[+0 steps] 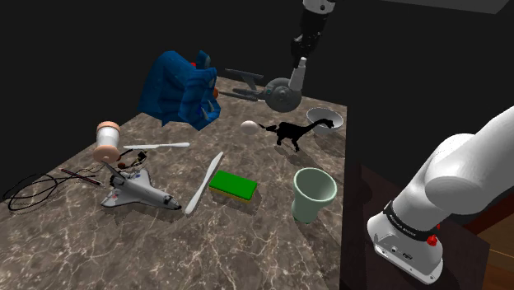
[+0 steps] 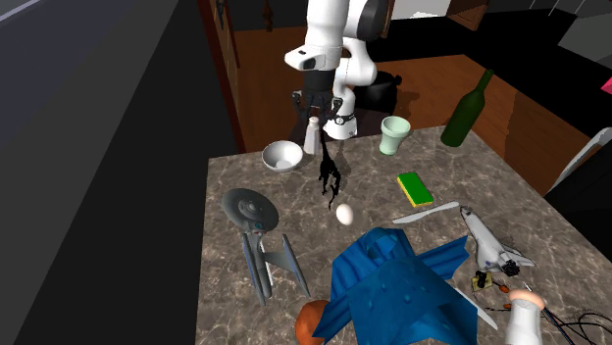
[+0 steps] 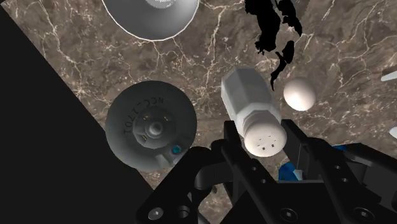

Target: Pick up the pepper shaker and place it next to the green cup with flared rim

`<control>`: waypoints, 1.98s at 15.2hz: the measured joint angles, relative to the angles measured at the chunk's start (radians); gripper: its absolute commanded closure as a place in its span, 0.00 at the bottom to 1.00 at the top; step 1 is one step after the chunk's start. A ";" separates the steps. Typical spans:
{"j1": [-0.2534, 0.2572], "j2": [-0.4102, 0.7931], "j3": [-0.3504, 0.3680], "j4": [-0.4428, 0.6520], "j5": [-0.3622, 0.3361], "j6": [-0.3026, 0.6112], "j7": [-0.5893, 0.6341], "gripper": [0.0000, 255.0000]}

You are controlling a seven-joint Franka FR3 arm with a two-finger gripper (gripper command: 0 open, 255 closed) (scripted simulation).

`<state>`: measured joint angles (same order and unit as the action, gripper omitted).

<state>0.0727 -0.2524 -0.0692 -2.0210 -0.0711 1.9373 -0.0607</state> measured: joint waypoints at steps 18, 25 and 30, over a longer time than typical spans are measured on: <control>0.152 -0.114 0.298 -0.083 0.034 -0.059 0.428 1.00; 0.180 -0.098 0.362 -0.122 0.041 -0.011 0.521 1.00; 0.181 -0.092 0.367 -0.184 0.039 0.056 0.529 1.00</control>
<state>0.2533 -0.3446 0.2975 -2.2051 -0.0322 1.9937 0.4684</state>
